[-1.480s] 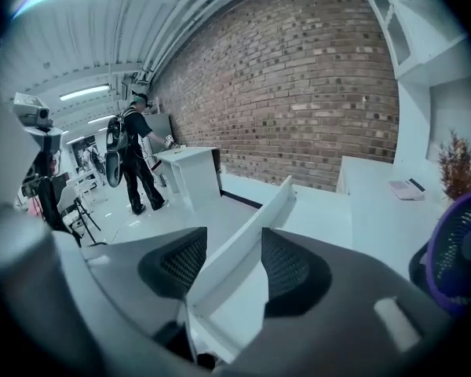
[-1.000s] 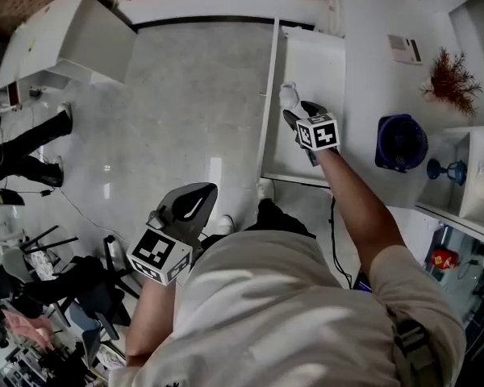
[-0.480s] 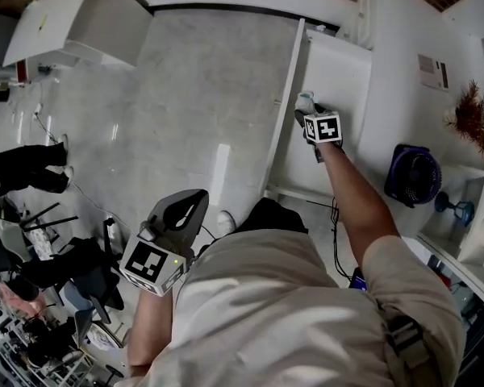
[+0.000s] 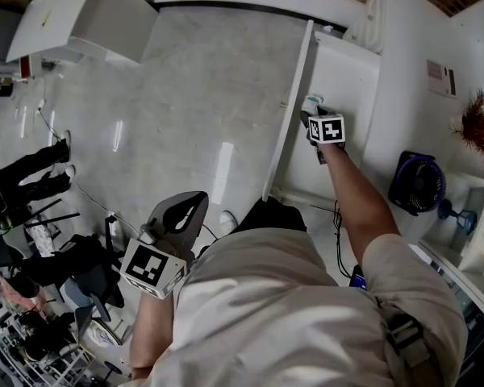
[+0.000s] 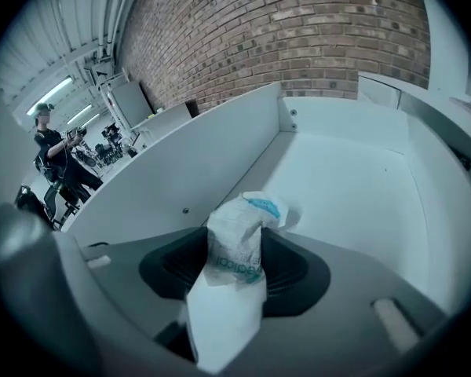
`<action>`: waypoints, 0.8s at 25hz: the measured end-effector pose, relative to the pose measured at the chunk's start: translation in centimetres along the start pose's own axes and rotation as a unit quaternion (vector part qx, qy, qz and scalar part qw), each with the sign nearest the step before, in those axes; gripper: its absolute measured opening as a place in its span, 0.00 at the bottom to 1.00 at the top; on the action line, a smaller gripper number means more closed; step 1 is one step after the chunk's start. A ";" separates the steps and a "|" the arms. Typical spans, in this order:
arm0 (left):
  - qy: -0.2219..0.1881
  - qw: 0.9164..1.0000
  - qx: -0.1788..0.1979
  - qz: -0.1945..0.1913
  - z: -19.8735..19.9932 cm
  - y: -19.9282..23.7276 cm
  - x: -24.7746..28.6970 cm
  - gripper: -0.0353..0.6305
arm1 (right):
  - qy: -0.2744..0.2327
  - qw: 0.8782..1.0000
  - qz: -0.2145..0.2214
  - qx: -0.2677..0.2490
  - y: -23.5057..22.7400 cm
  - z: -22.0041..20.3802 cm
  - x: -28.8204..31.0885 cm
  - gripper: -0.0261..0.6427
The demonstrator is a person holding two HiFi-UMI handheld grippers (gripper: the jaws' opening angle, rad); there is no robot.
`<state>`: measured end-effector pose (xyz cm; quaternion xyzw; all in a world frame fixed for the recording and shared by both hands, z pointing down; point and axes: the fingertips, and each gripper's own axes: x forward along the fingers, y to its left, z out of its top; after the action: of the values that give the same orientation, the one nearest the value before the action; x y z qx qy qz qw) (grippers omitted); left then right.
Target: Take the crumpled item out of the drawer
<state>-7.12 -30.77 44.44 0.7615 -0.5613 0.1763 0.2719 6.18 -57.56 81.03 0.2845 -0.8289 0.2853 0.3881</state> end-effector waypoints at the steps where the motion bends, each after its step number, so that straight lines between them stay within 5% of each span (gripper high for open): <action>1: -0.001 1.000 0.000 0.000 0.1 0.1 -0.2 0.06 | 0.000 1.000 -0.002 0.001 0.1 0.0 -0.2 0.36; 20: -0.029 0.998 0.031 -0.048 -1.0 -1.7 -5.0 0.06 | -0.047 0.998 -0.033 -0.012 3.0 1.3 -8.4 0.28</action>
<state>-6.99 -25.97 42.04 0.8004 -0.5261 0.1579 0.2400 8.02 -54.35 72.79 0.3198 -0.8396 0.2494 0.3614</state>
